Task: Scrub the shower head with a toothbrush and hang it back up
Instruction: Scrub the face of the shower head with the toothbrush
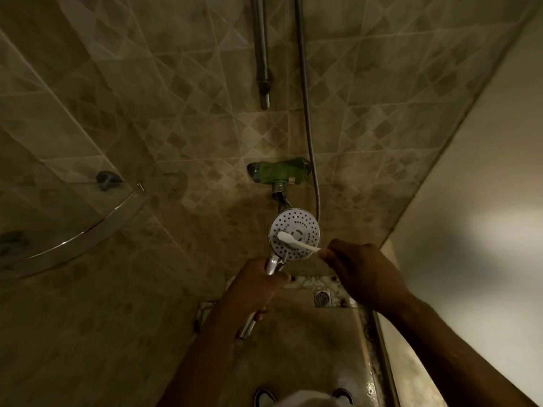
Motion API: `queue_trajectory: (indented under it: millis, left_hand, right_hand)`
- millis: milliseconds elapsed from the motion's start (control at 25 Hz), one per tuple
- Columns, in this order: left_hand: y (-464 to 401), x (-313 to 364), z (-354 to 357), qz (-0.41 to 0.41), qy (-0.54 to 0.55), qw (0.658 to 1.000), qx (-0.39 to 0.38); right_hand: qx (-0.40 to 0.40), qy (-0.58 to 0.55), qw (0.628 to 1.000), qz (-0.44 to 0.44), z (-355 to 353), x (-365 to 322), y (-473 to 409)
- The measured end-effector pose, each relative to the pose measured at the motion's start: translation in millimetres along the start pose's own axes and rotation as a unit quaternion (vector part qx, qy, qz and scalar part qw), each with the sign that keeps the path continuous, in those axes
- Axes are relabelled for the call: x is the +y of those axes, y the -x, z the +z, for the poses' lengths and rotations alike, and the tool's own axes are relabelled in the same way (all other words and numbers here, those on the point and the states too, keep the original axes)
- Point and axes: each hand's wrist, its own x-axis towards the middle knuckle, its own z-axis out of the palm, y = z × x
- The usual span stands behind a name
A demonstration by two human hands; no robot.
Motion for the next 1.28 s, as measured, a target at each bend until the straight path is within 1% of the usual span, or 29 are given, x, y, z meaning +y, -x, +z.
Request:
queue_trajectory:
  millis: [40, 200, 360, 520, 680, 840, 880, 1000, 1080, 1160, 1200, 1280]
  left_hand:
    - [0.2, 0.9, 1.0, -0.001, -0.002, 1.0, -0.003]
    - [1.5, 2.4, 2.3, -0.009, -0.002, 1.0, -0.012]
    - [2.3, 8.7, 1.0, -0.013, 0.028, 0.999, -0.033]
    - [3.0, 10.6, 2.7, -0.019, 0.036, 0.999, -0.035]
    - [3.3, 11.0, 4.1, -0.03, 0.06, 0.997, -0.049]
    - [4.8, 10.9, 6.7, -0.036, 0.065, 0.995, -0.067]
    - [4.8, 11.3, 7.1, -0.035, 0.067, 0.995, -0.071]
    - [5.1, 13.8, 5.6, -0.027, 0.077, 0.994, -0.071]
    - [5.4, 14.2, 5.0, -0.029, 0.074, 0.995, -0.065]
    - [4.6, 14.2, 6.2, -0.033, 0.071, 0.995, -0.059]
    - [3.8, 14.0, 7.0, -0.034, 0.071, 0.995, -0.059]
    - [2.1, 13.5, 7.7, -0.031, 0.073, 0.995, -0.06]
  right_hand:
    - [0.0, 0.002, 1.0, -0.001, -0.9, 1.2, 0.4]
    - [0.04, -0.008, 0.999, 0.014, -8.4, 0.8, -4.4]
    - [0.018, -0.001, 1.0, 0.024, -2.2, 3.4, 1.0]
    - [0.059, -0.012, 0.996, 0.06, -17.4, 13.1, -2.2]
    - [0.014, -0.02, 0.999, 0.043, -5.2, 9.7, 10.1]
    - [0.072, -0.045, 0.994, 0.064, -14.0, 11.7, 4.6]
    - [0.068, -0.043, 0.995, 0.059, -13.0, 10.5, 3.7]
    - [0.02, -0.02, 0.999, 0.032, -2.3, 4.5, 7.2]
    - [0.033, -0.023, 0.998, 0.046, -3.6, 4.6, 7.3]
    - [0.066, -0.043, 0.994, 0.074, -8.3, 5.9, 4.0]
    - [0.067, -0.045, 0.994, 0.078, -7.7, 5.9, 3.1]
    - [0.039, -0.032, 0.997, 0.052, 0.1, 4.5, 4.5]
